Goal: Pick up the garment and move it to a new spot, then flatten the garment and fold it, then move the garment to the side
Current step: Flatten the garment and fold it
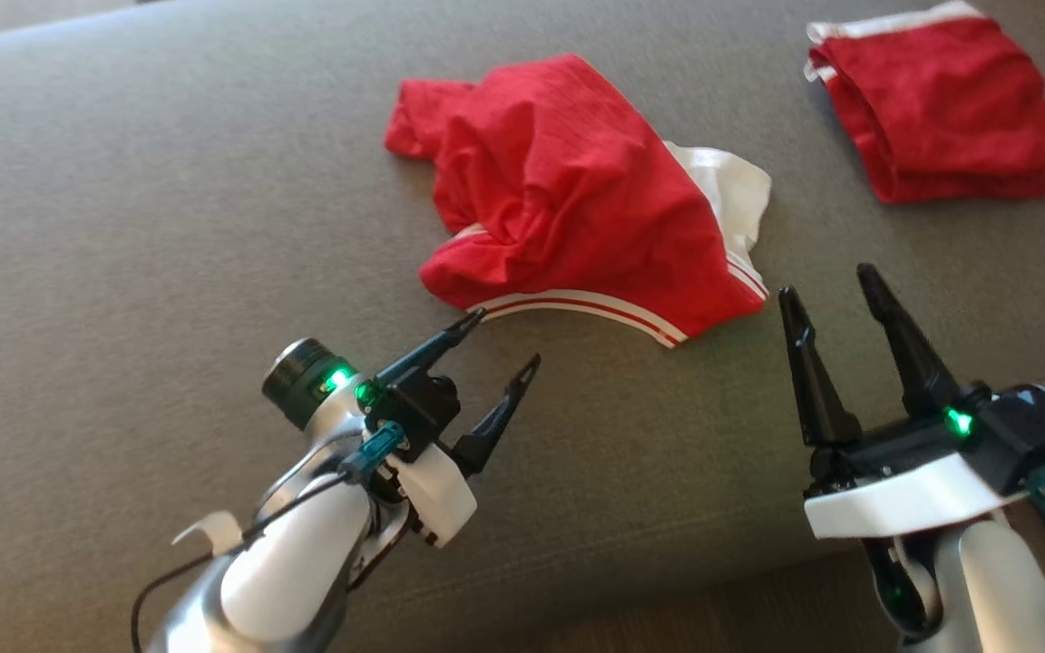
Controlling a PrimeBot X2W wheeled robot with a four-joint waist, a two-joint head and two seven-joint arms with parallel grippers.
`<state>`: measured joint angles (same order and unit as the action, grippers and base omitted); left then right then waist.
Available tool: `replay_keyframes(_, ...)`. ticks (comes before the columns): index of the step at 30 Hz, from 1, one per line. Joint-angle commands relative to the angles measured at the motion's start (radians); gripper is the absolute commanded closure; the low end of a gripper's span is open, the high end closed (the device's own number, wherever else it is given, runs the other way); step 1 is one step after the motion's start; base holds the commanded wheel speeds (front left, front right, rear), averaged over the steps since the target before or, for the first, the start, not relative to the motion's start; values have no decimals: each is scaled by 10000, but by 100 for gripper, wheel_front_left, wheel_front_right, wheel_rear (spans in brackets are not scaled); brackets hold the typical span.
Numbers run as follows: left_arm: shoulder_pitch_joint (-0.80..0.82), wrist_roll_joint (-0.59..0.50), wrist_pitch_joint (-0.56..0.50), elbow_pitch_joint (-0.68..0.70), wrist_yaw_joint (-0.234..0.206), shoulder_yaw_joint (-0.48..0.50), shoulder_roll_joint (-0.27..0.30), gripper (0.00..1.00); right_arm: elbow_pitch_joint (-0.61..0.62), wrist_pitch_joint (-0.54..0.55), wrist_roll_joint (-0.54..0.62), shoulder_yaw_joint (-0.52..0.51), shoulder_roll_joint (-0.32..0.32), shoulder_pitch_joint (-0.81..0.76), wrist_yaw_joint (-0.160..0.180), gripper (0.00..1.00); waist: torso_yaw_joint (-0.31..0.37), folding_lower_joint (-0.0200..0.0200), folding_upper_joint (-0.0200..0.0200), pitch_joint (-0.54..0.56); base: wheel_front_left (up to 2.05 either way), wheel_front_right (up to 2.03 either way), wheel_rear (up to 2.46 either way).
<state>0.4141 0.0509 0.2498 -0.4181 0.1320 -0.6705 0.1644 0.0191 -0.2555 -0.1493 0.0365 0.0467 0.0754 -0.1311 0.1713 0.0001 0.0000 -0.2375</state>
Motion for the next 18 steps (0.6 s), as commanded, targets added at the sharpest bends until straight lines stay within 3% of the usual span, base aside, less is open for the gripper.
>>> replay_keyframes(1, 593, 273, 120, -9, -18, 9, 351, 0, 388, -63, -7, 223, 35, 302, 4, 0, 400, -1, 0, -416, 0, 0, 0)
replay_keyframes(5, 1349, 447, 120, -653, -16, -306, 826, 0, 412, -63, -97, 228, 35, 398, 4, 0, 676, -1, 0, -695, 0, 0, 0)
replay_keyframes(15, 2193, 244, 120, -1832, -15, -782, 1292, 0, 468, -63, -325, 267, 35, 585, 4, 0, 1081, -1, 0, -1126, 0, 0, 0)
replay_keyframes(16, 2259, 242, 120, -1979, -15, -850, 1313, 20, 476, -63, -339, 269, 35, 605, 4, 0, 1103, -1, 0, -1161, 0, 0, 0)
replay_keyframes(17, 2332, 246, 120, -2103, -15, -884, 1319, 53, 488, -63, -350, 267, 35, 624, 4, 0, 1116, -1, 0, -1186, 0, 0, 0)
replay_keyframes(18, 2399, 243, 120, -2187, -15, -895, 1315, 73, 501, -63, -359, 268, 35, 642, 4, 0, 1126, -1, 0, -1212, 0, 0, 0)
